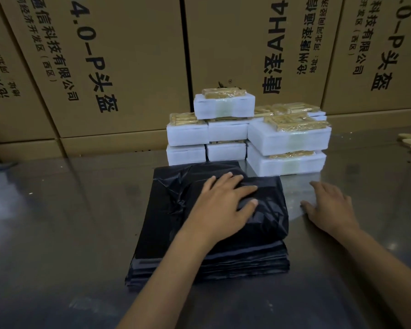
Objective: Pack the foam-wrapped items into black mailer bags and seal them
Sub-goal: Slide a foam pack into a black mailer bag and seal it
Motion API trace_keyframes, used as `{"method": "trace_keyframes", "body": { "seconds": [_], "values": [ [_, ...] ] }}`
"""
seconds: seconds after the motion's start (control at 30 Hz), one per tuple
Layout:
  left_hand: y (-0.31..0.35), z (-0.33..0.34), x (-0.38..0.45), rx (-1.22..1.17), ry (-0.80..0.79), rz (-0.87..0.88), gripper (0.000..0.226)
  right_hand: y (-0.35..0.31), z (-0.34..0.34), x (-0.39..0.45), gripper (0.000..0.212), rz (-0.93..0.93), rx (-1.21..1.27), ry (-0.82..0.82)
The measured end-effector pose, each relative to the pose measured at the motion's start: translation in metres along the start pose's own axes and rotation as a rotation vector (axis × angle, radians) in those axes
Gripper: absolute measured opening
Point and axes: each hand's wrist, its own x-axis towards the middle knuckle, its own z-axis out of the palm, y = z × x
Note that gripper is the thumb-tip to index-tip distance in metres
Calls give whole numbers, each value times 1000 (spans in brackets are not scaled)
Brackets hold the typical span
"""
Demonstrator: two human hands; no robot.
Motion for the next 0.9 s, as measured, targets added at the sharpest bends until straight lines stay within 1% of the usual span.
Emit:
{"method": "trace_keyframes", "body": {
  "seconds": [0.07, 0.1, 0.23, 0.3, 0.33, 0.37, 0.4, 0.47, 0.5, 0.53, 0.57, 0.6, 0.63, 0.67, 0.7, 0.73, 0.77, 0.83, 0.9],
  "values": [
    [12, 5, 16, 78, -84, 1, 48, -2, -6, -1, 60, -8, -21, 23],
    [17, 8, 23, 130, -129, -9, 50, -5, -9, -2, 59, -7, 6, 51],
    [32, 16, 50, 294, -354, -117, 57, -34, -29, -4, 51, -25, 232, 175],
    [35, 17, 58, 299, -418, -165, 59, -54, -41, -5, 43, -63, 378, 201],
    [35, 17, 60, 248, -418, -177, 57, -64, -46, -6, 38, -86, 459, 204],
    [33, 16, 60, 154, -379, -184, 53, -74, -51, -8, 34, -106, 546, 188],
    [29, 14, 58, 33, -295, -192, 48, -85, -54, -10, 32, -118, 648, 150],
    [13, 7, 51, -151, -57, -241, 44, -106, -56, -16, 35, -123, 855, 23],
    [0, 3, 47, -168, 47, -290, 46, -115, -54, -19, 39, -125, 932, -54],
    [-14, -1, 41, -162, 113, -361, 50, -124, -49, -21, 45, -117, 994, -137],
    [-29, -3, 35, -175, 136, -458, 54, -131, -43, -24, 52, -95, 1041, -230],
    [-42, -3, 28, -240, 123, -566, 60, -136, -37, -26, 60, -66, 1062, -326],
    [-52, -2, 21, -381, 94, -668, 68, -139, -31, -28, 68, -36, 1064, -408],
    [-59, 1, 15, -586, 77, -742, 77, -139, -27, -29, 75, -12, 1071, -464],
    [-63, 5, 10, -816, 84, -780, 86, -138, -24, -29, 82, 7, 1093, -493],
    [-65, 10, 7, -982, 104, -789, 92, -136, -22, -30, 90, 23, 1124, -508],
    [-66, 14, 4, -1057, 128, -789, 96, -134, -20, -29, 96, 39, 1149, -517],
    [-68, 21, 1, -1109, 177, -800, 100, -131, -15, -28, 106, 64, 1160, -530],
    [-72, 25, -2, -1182, 194, -815, 106, -130, -10, -28, 105, 67, 1204, -552]
  ]
}}
